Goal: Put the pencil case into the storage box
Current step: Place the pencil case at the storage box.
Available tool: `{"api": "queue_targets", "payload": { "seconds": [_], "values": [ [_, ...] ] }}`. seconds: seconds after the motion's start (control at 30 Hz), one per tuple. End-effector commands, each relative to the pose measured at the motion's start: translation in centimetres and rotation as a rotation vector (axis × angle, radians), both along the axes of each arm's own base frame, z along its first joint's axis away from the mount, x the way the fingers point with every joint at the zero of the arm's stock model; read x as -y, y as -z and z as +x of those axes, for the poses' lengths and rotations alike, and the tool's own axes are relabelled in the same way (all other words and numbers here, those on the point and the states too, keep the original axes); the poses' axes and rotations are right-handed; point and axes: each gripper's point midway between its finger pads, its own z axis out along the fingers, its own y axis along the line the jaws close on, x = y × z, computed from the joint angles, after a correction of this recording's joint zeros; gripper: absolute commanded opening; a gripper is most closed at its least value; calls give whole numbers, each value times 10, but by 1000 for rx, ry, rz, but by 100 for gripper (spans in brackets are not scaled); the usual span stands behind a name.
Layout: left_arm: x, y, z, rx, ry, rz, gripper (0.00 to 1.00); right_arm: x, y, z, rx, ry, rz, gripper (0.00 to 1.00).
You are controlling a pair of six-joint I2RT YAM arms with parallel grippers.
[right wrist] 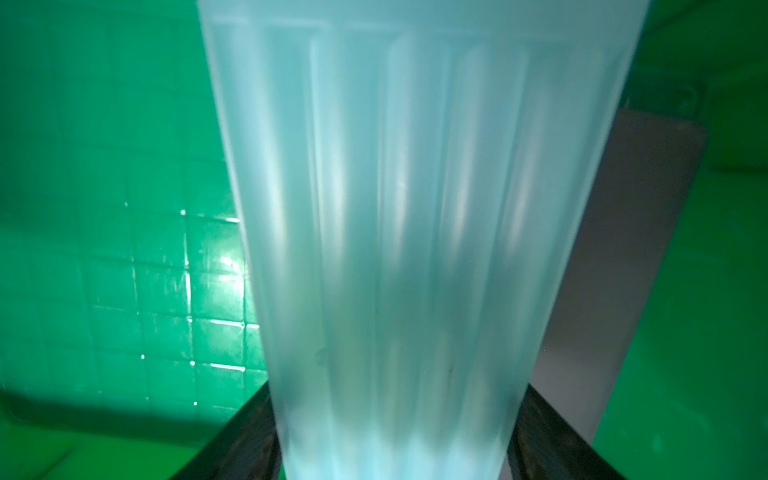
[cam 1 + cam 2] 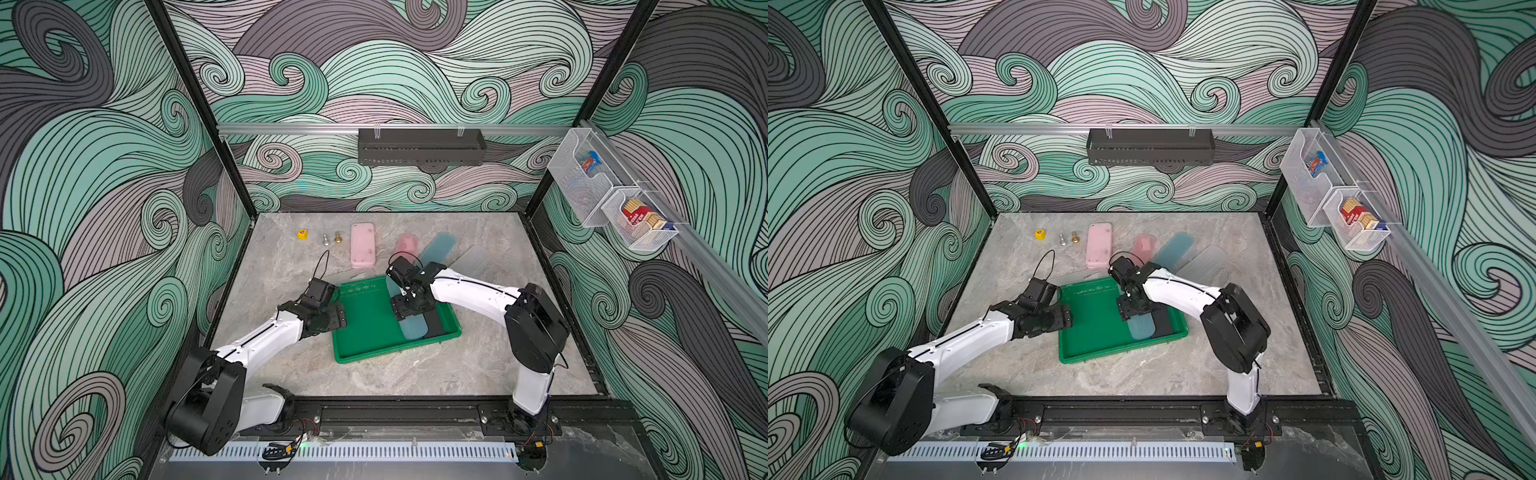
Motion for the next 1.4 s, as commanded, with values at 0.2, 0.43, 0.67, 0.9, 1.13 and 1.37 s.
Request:
{"api": "queue_targets", "payload": {
  "seconds": [0.2,0.43,0.67,0.9,1.13,1.37],
  "values": [
    [-1,-2,-1,4,3,-4,89,20,8,-33,-63,12,-41,66],
    [-2,-2,-2,2,2,-3,90,18,12,-31,-62,11,-53,91],
    [-2,-3,-3,3,2,-3,89,16,-13,-27,15,13,-22,99],
    [-2,-5,-5,3,9,-8,89,38,-36,-19,102,25,-29,99],
    [-2,-12,-5,21,11,-14,90,124,-50,31,138,239,-41,99],
    [0,-6,-5,3,21,-14,90,187,-40,94,124,466,-77,99]
  ]
}}
